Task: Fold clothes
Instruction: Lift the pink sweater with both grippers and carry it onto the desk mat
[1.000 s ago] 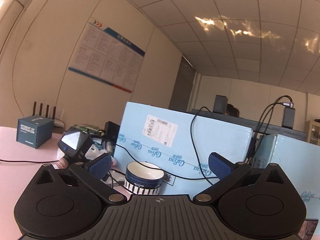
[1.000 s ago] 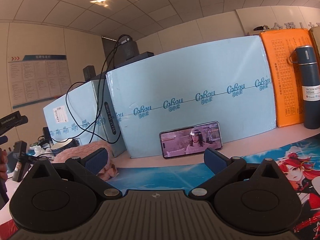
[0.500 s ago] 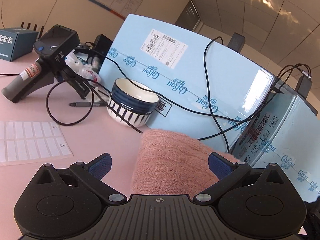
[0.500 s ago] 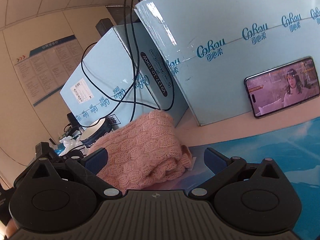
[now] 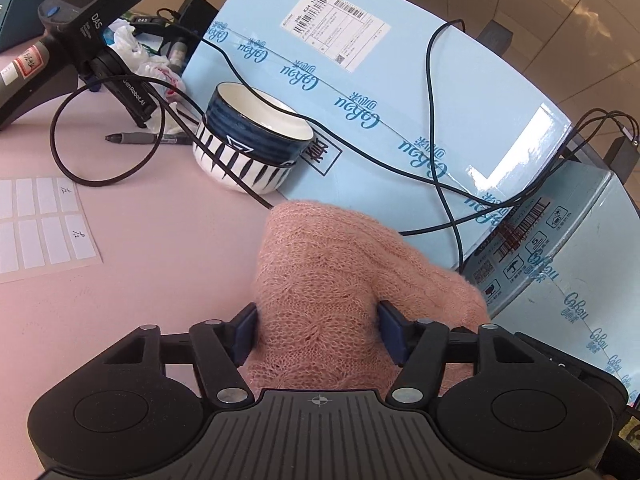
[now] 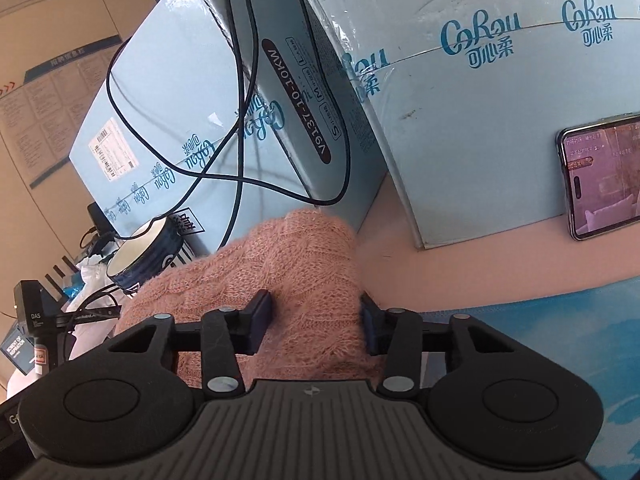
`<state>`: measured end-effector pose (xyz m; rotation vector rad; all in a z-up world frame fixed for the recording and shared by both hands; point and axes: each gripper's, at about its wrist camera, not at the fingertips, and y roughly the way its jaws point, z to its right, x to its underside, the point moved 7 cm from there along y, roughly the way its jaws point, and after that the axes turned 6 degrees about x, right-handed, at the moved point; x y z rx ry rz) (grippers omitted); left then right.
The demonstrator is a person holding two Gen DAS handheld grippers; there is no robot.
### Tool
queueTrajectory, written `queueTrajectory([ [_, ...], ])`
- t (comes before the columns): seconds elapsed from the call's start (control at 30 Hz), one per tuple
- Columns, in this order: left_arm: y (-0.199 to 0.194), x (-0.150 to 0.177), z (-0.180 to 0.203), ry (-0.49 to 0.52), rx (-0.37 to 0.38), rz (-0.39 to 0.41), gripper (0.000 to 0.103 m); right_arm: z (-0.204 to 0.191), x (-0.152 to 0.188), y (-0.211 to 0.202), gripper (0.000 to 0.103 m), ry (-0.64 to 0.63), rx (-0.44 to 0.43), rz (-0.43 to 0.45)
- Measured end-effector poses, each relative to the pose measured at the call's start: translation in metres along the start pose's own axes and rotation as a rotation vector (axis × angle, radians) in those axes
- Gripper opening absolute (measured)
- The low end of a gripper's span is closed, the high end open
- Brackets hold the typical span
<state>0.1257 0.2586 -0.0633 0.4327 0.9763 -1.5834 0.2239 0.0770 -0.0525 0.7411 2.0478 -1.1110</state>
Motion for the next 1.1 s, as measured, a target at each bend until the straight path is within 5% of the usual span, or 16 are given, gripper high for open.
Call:
queueTrajectory([
  [0.17,-0.009,-0.004,0.01,0.042,0.037,0.045,0.039,-0.016,-0.009,-0.024,0.019,-0.027,-0.067,0.054],
  [0.4,-0.036,-0.015,0.021,0.034,0.165,0.178,0.032,-0.06,-0.028,-0.075,0.018,-0.056,-0.254,0.166],
  [0.53,-0.04,-0.017,0.023,0.039,0.177,0.191,0.031,-0.071,-0.03,-0.094,0.018,-0.103,-0.282,0.209],
  [0.67,-0.032,-0.015,0.014,0.014,0.122,0.149,0.032,-0.048,-0.026,-0.071,0.019,-0.093,-0.185,0.141],
  [0.77,-0.023,-0.011,0.007,0.008,0.066,0.103,0.032,-0.027,-0.018,-0.047,0.031,-0.055,-0.129,0.065],
  [0.93,-0.006,-0.005,-0.017,-0.061,-0.009,0.023,0.034,-0.014,-0.006,-0.025,0.076,-0.048,-0.093,0.003],
  [1.1,-0.006,-0.002,-0.014,-0.032,-0.022,0.026,0.036,-0.002,0.006,-0.002,0.088,-0.041,-0.056,-0.059],
])
